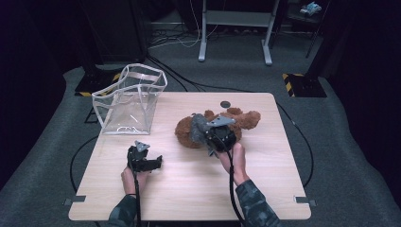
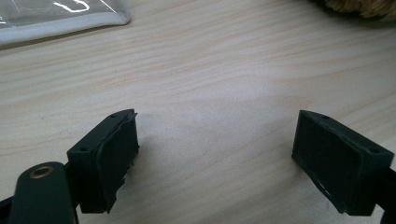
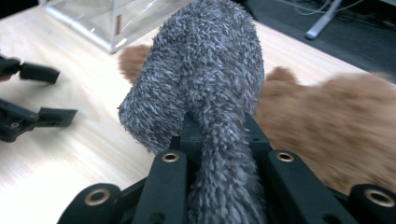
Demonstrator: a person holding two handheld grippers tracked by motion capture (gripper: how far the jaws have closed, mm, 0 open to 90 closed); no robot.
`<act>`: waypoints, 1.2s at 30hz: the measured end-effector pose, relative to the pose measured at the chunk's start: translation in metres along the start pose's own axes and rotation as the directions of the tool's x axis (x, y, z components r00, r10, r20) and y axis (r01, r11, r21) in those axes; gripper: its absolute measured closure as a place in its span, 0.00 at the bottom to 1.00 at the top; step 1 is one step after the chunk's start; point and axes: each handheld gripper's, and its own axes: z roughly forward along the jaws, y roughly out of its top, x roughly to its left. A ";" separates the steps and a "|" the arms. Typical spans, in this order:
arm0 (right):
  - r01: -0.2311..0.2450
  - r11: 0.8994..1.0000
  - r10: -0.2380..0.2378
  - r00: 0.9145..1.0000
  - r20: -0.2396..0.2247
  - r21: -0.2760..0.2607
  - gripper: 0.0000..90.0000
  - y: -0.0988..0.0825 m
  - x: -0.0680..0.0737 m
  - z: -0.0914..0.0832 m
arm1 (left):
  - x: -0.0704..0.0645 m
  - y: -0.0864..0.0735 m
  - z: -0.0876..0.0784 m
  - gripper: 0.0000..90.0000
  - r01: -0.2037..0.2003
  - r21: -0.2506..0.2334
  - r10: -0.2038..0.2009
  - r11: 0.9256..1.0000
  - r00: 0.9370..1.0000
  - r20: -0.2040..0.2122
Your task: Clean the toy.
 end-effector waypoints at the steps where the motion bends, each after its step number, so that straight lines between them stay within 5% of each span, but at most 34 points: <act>1: 0.002 1.000 -0.002 1.000 -0.012 0.010 0.85 0.001 0.003 0.005 | 0.000 0.000 0.000 0.16 0.000 -0.001 0.000 1.000 1.000 0.000; 10: 0.034 0.995 -0.025 0.995 -0.092 0.093 0.85 -0.015 0.024 0.043 | 0.000 0.000 0.000 0.16 -0.003 0.002 0.003 1.000 1.000 0.002; 13: 0.080 0.986 -0.065 0.992 -0.111 0.143 0.85 -0.025 0.035 0.055 | 0.000 0.000 0.000 0.16 -0.003 0.001 0.003 1.000 1.000 0.001; 21: 0.067 0.970 -0.037 0.991 -0.128 0.233 0.84 -0.036 0.036 0.084 | 0.000 0.000 0.000 0.16 -0.003 0.000 0.003 1.000 1.000 0.002; 25: 0.055 0.976 -0.031 0.993 -0.114 0.211 0.84 -0.033 0.034 0.076 | -0.001 -0.001 0.000 0.16 0.007 -0.003 -0.007 1.000 1.000 0.001; 31: 0.058 0.995 -0.052 0.995 -0.080 0.081 0.85 -0.012 0.026 0.043 | -0.001 -0.001 0.000 0.16 0.005 -0.003 -0.005 1.000 1.000 0.001; 36: 0.012 0.986 0.001 0.997 -0.077 0.169 0.85 -0.029 0.027 0.072 | -0.001 -0.001 0.000 0.16 0.005 -0.003 -0.005 1.000 1.000 0.000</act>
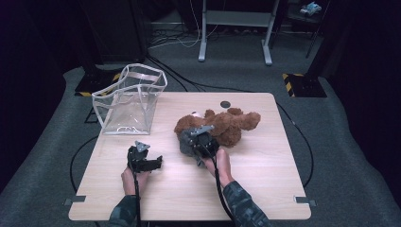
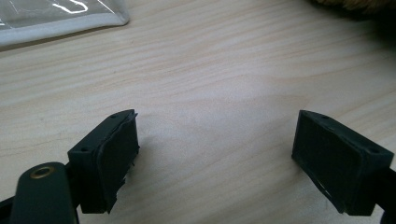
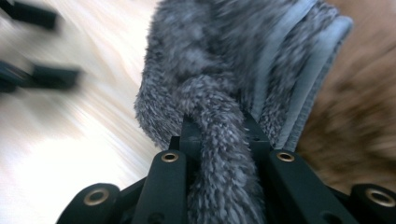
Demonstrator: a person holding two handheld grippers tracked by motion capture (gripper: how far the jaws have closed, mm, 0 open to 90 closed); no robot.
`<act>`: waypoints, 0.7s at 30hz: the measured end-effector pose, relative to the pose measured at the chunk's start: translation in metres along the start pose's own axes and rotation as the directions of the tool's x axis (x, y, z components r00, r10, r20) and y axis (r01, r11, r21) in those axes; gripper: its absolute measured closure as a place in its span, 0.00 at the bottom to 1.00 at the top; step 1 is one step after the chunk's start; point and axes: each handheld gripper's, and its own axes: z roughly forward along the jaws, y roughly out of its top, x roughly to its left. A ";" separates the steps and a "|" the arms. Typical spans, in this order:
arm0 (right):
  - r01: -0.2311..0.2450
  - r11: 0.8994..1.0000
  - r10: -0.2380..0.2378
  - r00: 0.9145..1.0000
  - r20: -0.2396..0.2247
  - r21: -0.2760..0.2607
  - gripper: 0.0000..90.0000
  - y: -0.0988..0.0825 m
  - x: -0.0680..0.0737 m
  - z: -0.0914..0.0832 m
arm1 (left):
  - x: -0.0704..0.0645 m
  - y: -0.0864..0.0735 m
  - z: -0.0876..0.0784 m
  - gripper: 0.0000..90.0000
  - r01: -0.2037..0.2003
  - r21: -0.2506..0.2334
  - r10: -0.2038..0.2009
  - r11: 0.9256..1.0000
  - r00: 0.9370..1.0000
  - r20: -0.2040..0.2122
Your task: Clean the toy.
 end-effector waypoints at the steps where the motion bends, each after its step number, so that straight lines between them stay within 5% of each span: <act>1: -0.006 1.000 0.006 1.000 -0.003 0.015 0.85 -0.005 0.000 0.008 | 0.000 0.000 0.000 0.16 -0.002 0.001 0.002 1.000 1.000 0.000; 5: -0.033 0.998 0.033 0.999 -0.013 0.048 0.85 -0.013 -0.003 0.015 | 0.000 0.000 0.000 0.16 -0.001 0.000 0.001 1.000 1.000 0.000; 14: -0.006 0.995 0.012 0.998 0.057 -0.102 0.84 0.012 -0.017 -0.058 | 0.001 0.000 0.000 0.16 -0.010 0.002 0.010 1.000 1.000 -0.001; 21: -0.068 0.992 0.079 0.991 0.104 -0.106 0.84 0.012 -0.041 -0.067 | 0.001 0.000 0.000 0.16 -0.010 0.002 0.010 1.000 1.000 0.000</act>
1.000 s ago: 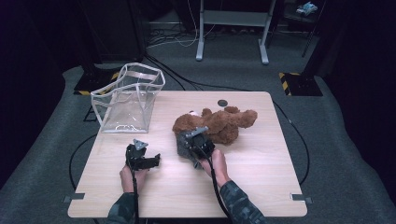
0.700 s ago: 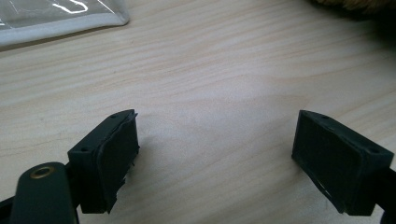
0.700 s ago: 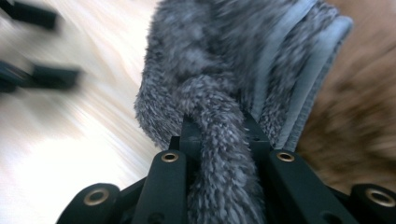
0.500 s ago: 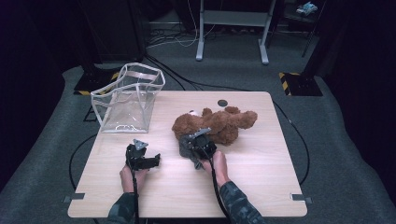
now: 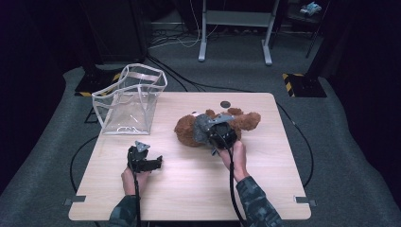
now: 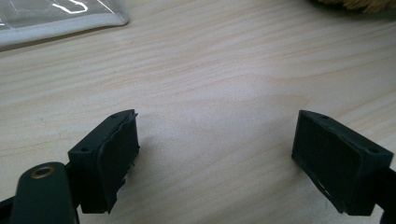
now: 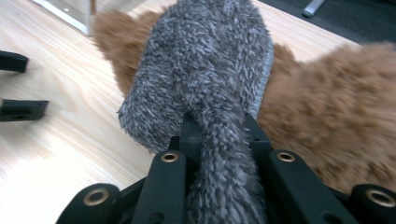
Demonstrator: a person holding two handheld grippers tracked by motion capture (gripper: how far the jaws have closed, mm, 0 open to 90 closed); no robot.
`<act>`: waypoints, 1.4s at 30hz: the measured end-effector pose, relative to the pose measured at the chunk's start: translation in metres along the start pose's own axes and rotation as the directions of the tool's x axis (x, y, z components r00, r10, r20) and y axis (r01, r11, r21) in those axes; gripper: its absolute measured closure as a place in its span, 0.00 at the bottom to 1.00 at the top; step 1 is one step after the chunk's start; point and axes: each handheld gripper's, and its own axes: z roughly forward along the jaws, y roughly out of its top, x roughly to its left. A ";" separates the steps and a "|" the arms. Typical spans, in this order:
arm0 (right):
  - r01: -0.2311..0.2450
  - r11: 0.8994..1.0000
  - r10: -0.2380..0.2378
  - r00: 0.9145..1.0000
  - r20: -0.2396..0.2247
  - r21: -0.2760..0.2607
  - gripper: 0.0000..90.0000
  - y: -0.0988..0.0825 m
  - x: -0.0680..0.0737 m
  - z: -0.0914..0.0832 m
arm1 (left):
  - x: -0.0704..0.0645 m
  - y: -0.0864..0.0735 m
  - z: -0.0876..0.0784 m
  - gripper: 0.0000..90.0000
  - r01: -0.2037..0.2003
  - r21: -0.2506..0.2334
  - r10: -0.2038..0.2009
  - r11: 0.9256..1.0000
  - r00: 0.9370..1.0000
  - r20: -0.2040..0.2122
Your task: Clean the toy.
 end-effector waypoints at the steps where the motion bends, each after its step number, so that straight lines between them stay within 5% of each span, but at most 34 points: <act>1: -0.002 1.000 0.002 1.000 0.004 -0.007 0.84 -0.003 -0.004 -0.001 | 0.000 0.000 0.000 0.16 -0.001 0.000 0.001 1.000 1.000 0.000; 7: -0.054 0.998 0.054 0.998 0.015 -0.019 0.84 -0.024 -0.023 -0.019 | 0.000 0.000 0.000 0.16 0.000 -0.001 0.000 1.000 1.000 0.000; 20: -0.145 0.988 0.140 0.986 0.094 0.049 0.84 -0.088 -0.065 -0.040 | 0.000 0.000 0.000 0.16 0.002 -0.001 -0.002 1.000 1.000 0.001; 24: -0.215 0.975 0.205 0.969 0.138 0.060 0.84 -0.107 -0.088 -0.051 | 0.000 0.000 0.000 0.16 -0.001 -0.001 0.001 1.000 1.000 0.001; 28: -0.284 0.957 0.264 0.940 0.217 0.066 0.81 -0.122 -0.113 -0.061 | 0.000 0.000 0.000 0.16 0.000 -0.001 0.000 1.000 1.000 0.002; 33: -0.359 0.924 0.320 0.914 0.248 0.130 0.58 -0.137 -0.136 -0.058 | 0.001 0.000 0.000 0.16 -0.001 -0.001 0.001 1.000 1.000 0.005; 35: -0.375 0.916 0.336 0.911 0.237 0.144 0.48 -0.139 -0.140 -0.056 | 0.001 0.001 0.000 0.16 -0.001 0.002 0.001 1.000 1.000 0.011; 36: -0.368 0.920 0.331 0.915 0.230 0.138 0.41 -0.140 -0.142 -0.056 | 0.001 0.001 0.000 0.16 -0.002 0.002 0.002 1.000 1.000 0.011; 37: -0.386 0.912 0.350 0.909 0.228 0.140 0.37 -0.138 -0.141 -0.057 | 0.001 0.001 0.000 0.16 0.005 -0.001 -0.005 1.000 1.000 0.013; 39: -0.357 0.926 0.327 0.921 0.213 0.125 0.29 -0.135 -0.144 -0.059 | 0.003 0.003 0.000 0.15 0.021 -0.002 -0.021 1.000 0.999 0.024; 42: -0.347 0.931 0.323 0.929 0.182 0.117 0.20 -0.125 -0.145 -0.063 | 0.001 0.011 -0.006 0.15 0.012 -0.015 -0.012 1.000 1.000 0.026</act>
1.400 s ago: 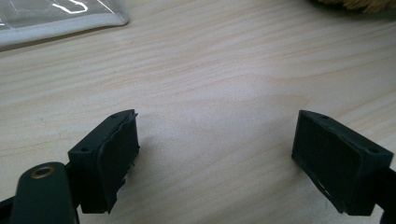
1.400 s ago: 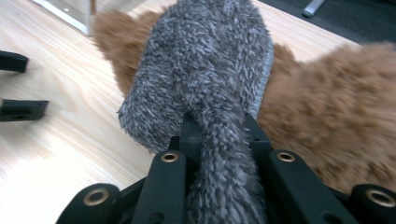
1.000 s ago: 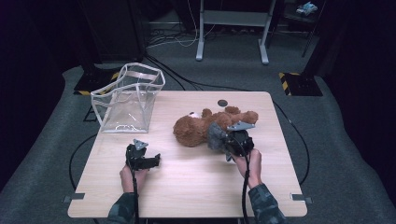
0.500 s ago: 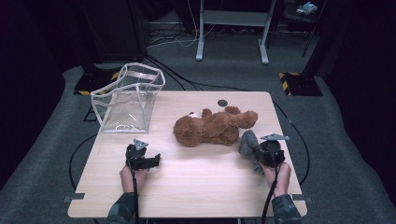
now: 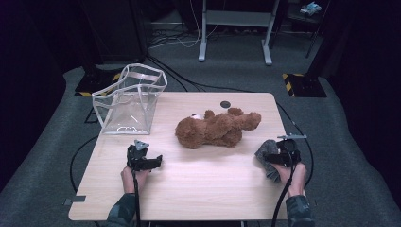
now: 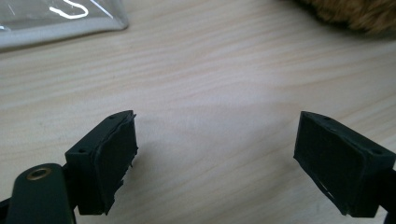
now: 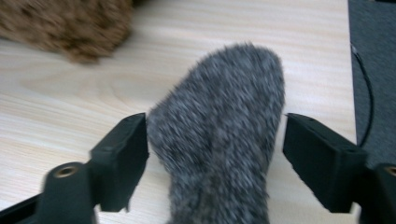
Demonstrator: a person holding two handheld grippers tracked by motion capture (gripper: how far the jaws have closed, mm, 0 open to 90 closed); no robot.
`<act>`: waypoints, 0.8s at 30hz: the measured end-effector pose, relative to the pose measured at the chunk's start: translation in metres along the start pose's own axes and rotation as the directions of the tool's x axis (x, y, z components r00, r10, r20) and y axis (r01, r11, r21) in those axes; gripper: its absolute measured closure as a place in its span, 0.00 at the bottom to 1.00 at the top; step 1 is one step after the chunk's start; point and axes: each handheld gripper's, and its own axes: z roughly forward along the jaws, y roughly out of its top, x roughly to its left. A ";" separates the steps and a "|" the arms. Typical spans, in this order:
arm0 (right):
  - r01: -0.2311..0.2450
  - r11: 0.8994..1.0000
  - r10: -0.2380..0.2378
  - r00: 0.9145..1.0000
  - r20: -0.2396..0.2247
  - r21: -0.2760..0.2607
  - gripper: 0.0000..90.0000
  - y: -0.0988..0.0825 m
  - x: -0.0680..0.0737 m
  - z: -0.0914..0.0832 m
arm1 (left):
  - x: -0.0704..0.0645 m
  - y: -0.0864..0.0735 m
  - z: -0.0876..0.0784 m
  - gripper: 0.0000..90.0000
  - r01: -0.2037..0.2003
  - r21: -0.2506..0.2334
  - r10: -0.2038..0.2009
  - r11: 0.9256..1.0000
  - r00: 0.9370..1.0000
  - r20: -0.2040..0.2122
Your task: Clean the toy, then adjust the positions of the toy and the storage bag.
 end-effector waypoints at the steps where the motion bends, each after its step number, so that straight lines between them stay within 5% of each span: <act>1: 0.007 1.000 -0.007 1.000 -0.008 -0.003 0.19 0.003 0.001 -0.001 | -0.002 0.004 -0.002 0.14 -0.001 -0.004 0.001 1.000 1.000 0.009; 11: 0.070 0.997 -0.072 0.993 -0.092 -0.019 0.12 0.031 0.011 0.001 | -0.028 0.051 -0.016 0.14 -0.032 -0.066 0.039 0.997 0.994 0.107; 24: 0.097 0.995 -0.097 0.983 -0.157 -0.008 0.05 0.060 0.018 0.009 | -0.065 0.102 -0.013 0.15 -0.093 -0.087 0.109 0.992 0.971 0.212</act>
